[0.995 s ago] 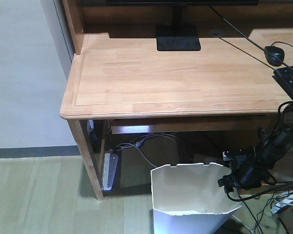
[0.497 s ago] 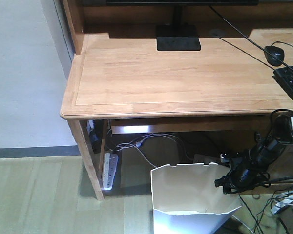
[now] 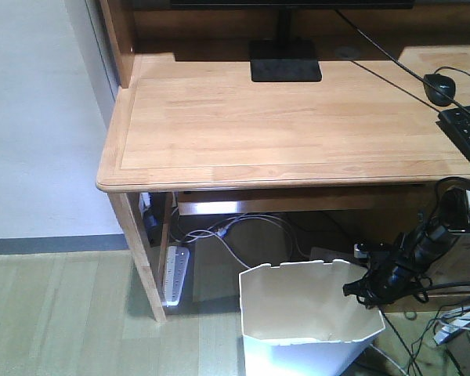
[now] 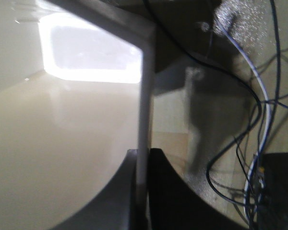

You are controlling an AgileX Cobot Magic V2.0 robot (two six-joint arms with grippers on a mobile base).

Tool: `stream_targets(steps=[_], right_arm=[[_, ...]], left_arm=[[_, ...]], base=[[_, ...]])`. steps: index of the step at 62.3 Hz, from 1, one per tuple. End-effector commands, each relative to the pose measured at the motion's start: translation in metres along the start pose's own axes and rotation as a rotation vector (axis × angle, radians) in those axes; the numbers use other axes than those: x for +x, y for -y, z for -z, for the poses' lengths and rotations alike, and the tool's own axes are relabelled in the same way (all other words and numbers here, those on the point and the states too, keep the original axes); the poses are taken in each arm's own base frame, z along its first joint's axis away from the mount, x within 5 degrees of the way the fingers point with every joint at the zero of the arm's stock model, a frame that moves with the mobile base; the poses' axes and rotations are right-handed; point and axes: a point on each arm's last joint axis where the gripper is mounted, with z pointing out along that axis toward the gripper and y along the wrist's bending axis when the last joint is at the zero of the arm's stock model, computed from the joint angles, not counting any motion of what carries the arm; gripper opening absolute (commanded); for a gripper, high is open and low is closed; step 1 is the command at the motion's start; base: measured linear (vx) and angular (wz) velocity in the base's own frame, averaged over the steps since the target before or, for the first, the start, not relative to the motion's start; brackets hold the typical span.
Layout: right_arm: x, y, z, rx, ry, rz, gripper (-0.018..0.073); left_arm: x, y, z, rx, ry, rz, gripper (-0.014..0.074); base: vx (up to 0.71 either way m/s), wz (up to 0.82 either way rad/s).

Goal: Move trash bin to bedside with robot
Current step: 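Close the right gripper on the bin's rim nearest the robot's right side, then lift the bin with the right gripper and pull it out from under the desk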

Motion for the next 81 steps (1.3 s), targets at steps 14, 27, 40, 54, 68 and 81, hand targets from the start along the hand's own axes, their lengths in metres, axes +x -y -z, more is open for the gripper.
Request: stream_targets(steps=[14, 27, 40, 54, 68, 81], right_arm=[[-0.022, -0.015, 0.037, -0.189, 0.090, 0.019, -0.0010], [-0.010, -0.008, 0.067, -0.176, 0.181, -0.029, -0.0007], [0.004, -0.023, 0.103, -0.264, 0.253, -0.002, -0.0006], [0.029, -0.035, 0.144, -0.264, 0.290, 0.086, -0.0006], [0.045, -0.048, 0.191, -0.306, 0.364, 0.096, -0.0006], [0.062, -0.058, 0.231, -0.317, 0.438, 0.050, -0.0006]], left_arm=[[0.002, 0.000, -0.001, 0.011, 0.060, 0.012, -0.0006], [0.002, 0.000, -0.001, 0.011, 0.060, 0.012, -0.0006], [0.002, 0.000, -0.001, 0.011, 0.060, 0.012, -0.0006], [0.002, 0.000, -0.001, 0.011, 0.060, 0.012, -0.0006], [0.002, 0.000, -0.001, 0.011, 0.060, 0.012, -0.0006], [0.002, 0.000, -0.001, 0.011, 0.060, 0.012, -0.0006]], base=[[0.00, 0.00], [0.00, 0.00], [0.00, 0.00], [0.00, 0.00], [0.00, 0.00], [0.00, 0.00]])
